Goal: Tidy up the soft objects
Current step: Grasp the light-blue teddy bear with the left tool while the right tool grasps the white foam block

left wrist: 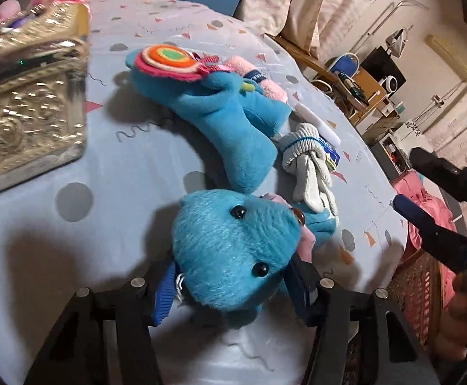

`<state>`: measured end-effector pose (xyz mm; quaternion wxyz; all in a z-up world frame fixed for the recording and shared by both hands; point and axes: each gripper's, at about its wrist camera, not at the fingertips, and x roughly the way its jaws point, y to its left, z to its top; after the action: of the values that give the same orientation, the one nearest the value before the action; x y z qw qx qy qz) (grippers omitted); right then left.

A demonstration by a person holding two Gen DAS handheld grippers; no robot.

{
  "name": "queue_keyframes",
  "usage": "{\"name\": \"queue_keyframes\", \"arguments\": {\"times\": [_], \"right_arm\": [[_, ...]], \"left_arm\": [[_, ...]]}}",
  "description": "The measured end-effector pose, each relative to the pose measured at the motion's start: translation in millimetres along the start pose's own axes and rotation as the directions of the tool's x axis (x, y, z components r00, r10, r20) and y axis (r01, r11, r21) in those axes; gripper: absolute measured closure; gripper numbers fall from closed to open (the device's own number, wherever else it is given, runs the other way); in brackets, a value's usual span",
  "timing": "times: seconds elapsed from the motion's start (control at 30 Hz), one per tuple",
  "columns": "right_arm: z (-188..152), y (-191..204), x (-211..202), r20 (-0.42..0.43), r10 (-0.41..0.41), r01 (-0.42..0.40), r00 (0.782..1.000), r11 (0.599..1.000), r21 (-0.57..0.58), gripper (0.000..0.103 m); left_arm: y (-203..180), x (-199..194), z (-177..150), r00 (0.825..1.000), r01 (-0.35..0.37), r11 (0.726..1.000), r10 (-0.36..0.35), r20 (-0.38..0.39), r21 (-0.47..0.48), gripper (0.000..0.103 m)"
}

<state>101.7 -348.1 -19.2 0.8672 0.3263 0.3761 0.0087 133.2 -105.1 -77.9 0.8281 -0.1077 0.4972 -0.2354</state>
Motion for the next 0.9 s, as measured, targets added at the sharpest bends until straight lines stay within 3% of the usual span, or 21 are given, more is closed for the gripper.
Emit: {"name": "queue_keyframes", "arguments": {"times": [0.23, 0.5, 0.77, 0.9], "right_arm": [[0.3, 5.2, 17.1, -0.106, -0.079, 0.076, 0.991, 0.997, -0.033, 0.033], [18.3, 11.2, 49.7, -0.179, -0.163, 0.154, 0.97, 0.986, -0.06, 0.033], [74.4, -4.8, 60.2, -0.061, -0.269, 0.272, 0.961, 0.961, 0.039, 0.033], [102.1, -9.5, 89.9, -0.078, -0.318, 0.32, 0.945, 0.947, 0.011, 0.033]], "left_arm": [[18.1, -31.2, -19.4, 1.0, -0.012, 0.997, 0.011, 0.023, 0.078, 0.045], [62.1, -63.7, -51.7, 0.996, -0.054, 0.996, 0.049, 0.073, 0.075, 0.044], [60.5, -59.3, -57.4, 0.992, -0.08, 0.992, 0.071, 0.1, 0.093, 0.045], [62.9, -61.2, -58.6, 0.993, -0.074, 0.994, 0.065, 0.103, 0.08, 0.045]]}}
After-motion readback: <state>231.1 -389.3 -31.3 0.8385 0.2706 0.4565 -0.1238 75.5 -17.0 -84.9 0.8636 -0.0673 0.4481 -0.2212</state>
